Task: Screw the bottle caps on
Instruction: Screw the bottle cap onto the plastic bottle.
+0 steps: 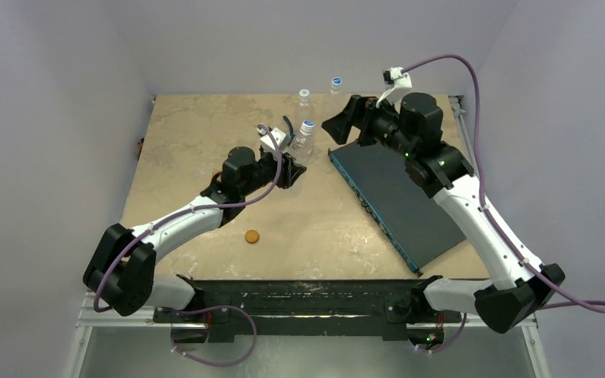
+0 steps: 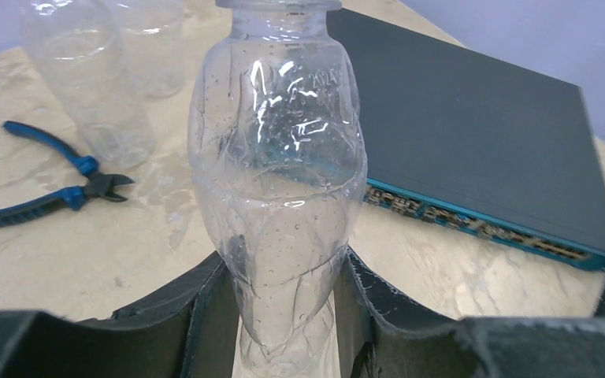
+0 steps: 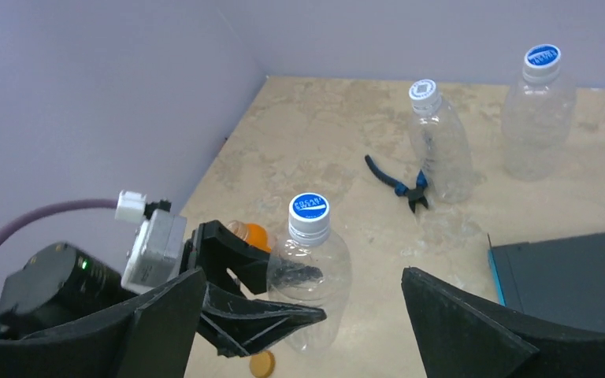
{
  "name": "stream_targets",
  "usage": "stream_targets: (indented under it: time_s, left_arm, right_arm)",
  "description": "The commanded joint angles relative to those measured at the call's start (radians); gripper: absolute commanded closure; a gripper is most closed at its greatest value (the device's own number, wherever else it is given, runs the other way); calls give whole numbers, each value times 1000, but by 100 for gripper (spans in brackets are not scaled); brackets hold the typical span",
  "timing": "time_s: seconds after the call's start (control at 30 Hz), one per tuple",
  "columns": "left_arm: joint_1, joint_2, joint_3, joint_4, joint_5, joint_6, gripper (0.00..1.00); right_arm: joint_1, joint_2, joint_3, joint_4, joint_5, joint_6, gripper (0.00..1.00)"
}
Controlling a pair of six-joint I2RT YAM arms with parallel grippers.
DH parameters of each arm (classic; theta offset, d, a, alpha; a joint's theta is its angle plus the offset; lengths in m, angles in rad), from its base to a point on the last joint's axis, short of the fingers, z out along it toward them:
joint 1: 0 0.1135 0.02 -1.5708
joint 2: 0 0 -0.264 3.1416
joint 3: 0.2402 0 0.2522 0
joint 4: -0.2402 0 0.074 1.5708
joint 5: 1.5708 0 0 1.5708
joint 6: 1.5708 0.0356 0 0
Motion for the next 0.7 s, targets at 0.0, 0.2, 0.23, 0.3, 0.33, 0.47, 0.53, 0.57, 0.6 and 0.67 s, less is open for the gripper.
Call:
stream_targets:
  time_s: [0.0,0.2,0.23,0.3,0.33,0.47,0.53,0.57,0.6,0.67]
  left_arm:
    - [89,-44,14,6,421,-75,100]
    - [146,-61,-41,214,759,-263,100]
    - [151,-65,-53,261,789,-300,100]
    - [154,-66,-66,326,836,-367,100]
    - [155,-64,-68,340,851,-384,100]
    - [156,-55,-76,402,888,-441,100]
    - [156,-51,-78,440,892,-470,100]
    - [156,-49,-78,452,893,-477,100]
    - [155,-46,-78,460,896,-483,100]
    - [156,-42,-78,469,897,-493,100]
  right_arm:
    - [-65,-38,-90,168,-319,-127,2]
    - [-133,-39,-211,421,-653,-92,14]
    - [-133,-35,-225,466,-707,-76,16]
    - [-134,-19,-242,521,-751,-52,19]
    - [-134,-13,-246,540,-771,-51,21]
    - [-133,4,-266,621,-805,-11,25]
    - [-134,11,-271,637,-809,-1,27]
    - [-134,13,-279,660,-818,16,29]
    - [-133,14,-284,673,-820,28,31]
    - [-134,14,-292,694,-827,44,36]
